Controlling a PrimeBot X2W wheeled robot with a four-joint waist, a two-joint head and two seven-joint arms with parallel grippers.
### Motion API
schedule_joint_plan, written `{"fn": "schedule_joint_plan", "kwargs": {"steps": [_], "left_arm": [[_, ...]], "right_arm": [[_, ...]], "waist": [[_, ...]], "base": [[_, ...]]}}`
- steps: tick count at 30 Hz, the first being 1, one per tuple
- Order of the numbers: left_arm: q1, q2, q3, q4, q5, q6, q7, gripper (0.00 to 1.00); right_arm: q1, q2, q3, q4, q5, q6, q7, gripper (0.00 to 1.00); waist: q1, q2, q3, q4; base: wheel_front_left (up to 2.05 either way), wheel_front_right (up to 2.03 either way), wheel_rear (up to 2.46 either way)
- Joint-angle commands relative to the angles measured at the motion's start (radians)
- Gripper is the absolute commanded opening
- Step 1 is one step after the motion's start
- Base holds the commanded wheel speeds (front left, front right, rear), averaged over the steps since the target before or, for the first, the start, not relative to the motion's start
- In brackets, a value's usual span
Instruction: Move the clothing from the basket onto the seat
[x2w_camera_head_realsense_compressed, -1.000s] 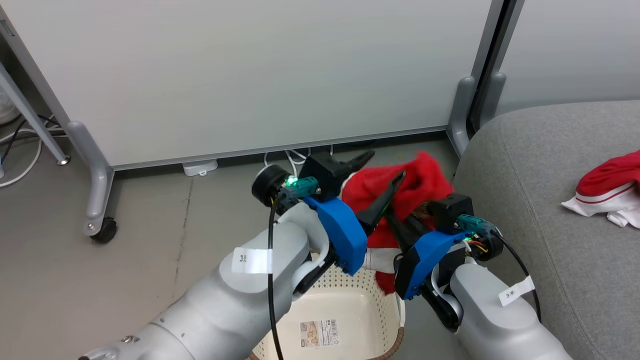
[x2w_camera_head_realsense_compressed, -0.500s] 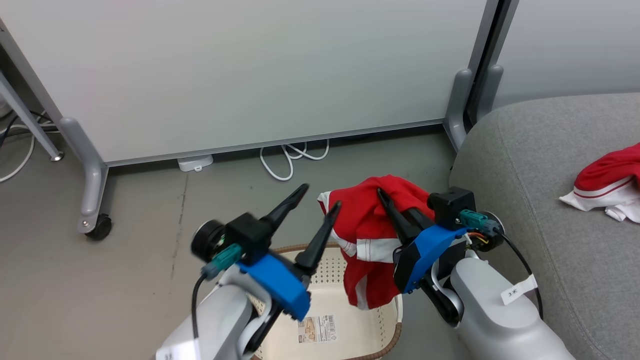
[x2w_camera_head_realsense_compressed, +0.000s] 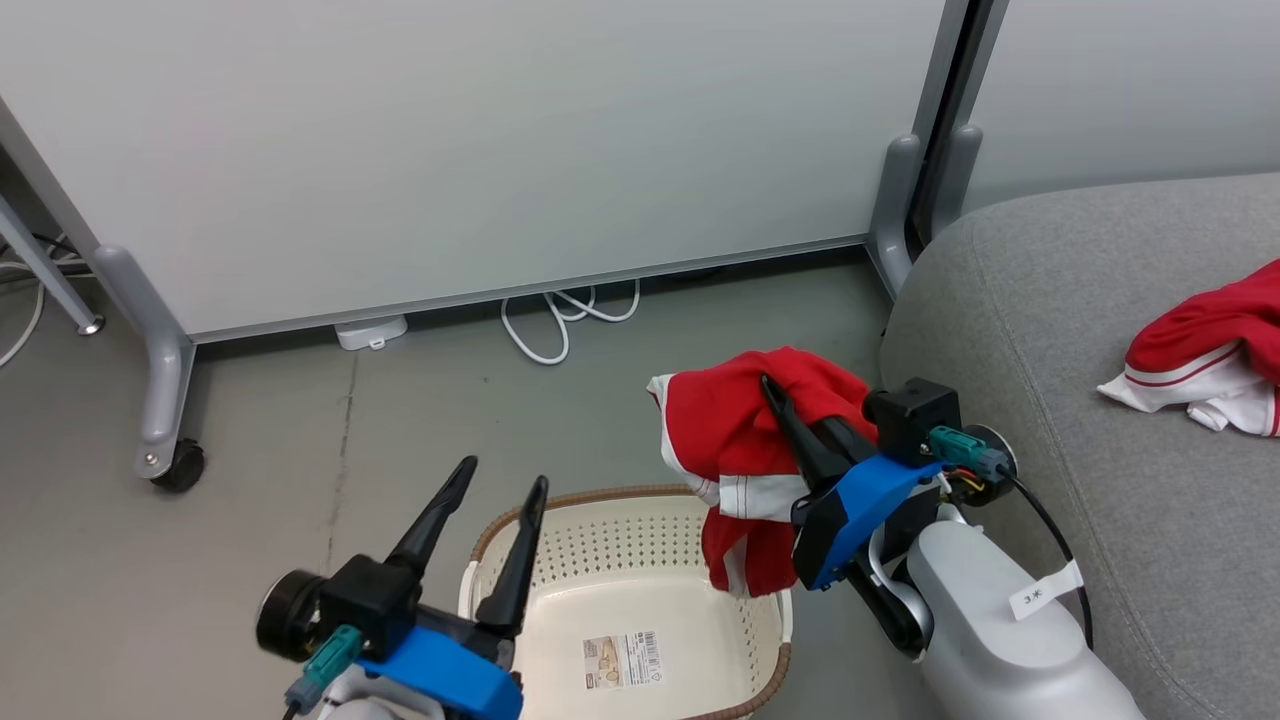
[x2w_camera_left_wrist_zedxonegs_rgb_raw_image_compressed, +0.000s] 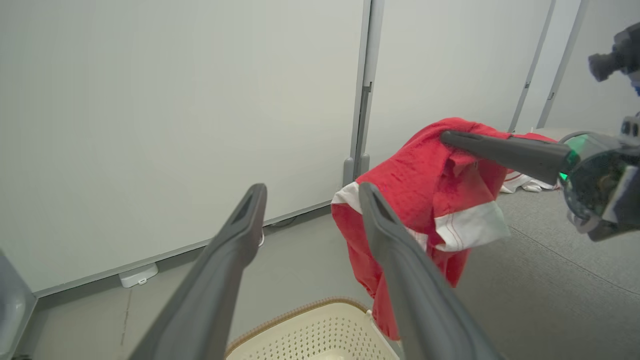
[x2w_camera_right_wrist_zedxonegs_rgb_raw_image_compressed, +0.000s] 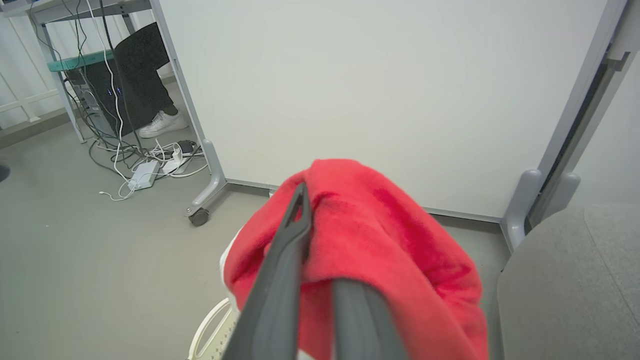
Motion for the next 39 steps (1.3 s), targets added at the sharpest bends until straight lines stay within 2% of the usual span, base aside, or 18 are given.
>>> {"fn": "schedule_joint_plan", "kwargs": {"steps": [1,11,19,26,33,39], "left_arm": [[0.017,-0.003,0.022,-0.006,0.011,-0.001,-0.003,1.0],[0.059,-0.04,0.081,-0.011,0.06,-0.006,-0.003,1.0],[0.045,-0.027,0.062,-0.013,0.04,-0.007,-0.003,1.0],[0.022,-0.018,0.06,-0.01,0.035,-0.007,-0.003,1.0],[0.012,-0.027,0.06,-0.02,0.038,-0.007,-0.003,1.0],[-0.004,-0.034,0.046,-0.024,0.047,-0.007,-0.003,1.0]], "right_arm": [[0.01,0.0,-0.005,-0.007,-0.009,0.0,-0.002,0.0],[0.028,0.0,-0.023,-0.026,-0.02,0.0,0.009,0.0],[0.024,0.0,-0.031,-0.048,-0.025,0.0,0.016,0.0],[0.012,0.0,-0.038,-0.069,-0.03,0.0,0.017,0.0],[0.005,0.0,-0.046,-0.079,-0.038,0.0,0.016,0.0],[0.016,0.0,-0.076,-0.077,-0.062,0.0,0.015,0.0]], "waist": [[0.0,-0.0001,0.0,-0.001],[0.0,-0.0001,-0.005,-0.006],[0.0,-0.0001,0.008,-0.05],[0.0,-0.0001,0.032,-0.153],[0.0,-0.0001,0.052,-0.279],[0.0,-0.0001,0.068,-0.361]], "base": [[0.0,0.0,0.0],[0.0,0.0,0.0],[0.0,0.0,0.0],[0.0,0.0,0.0],[0.0,0.0,0.0],[0.0,0.0,0.0]]}}
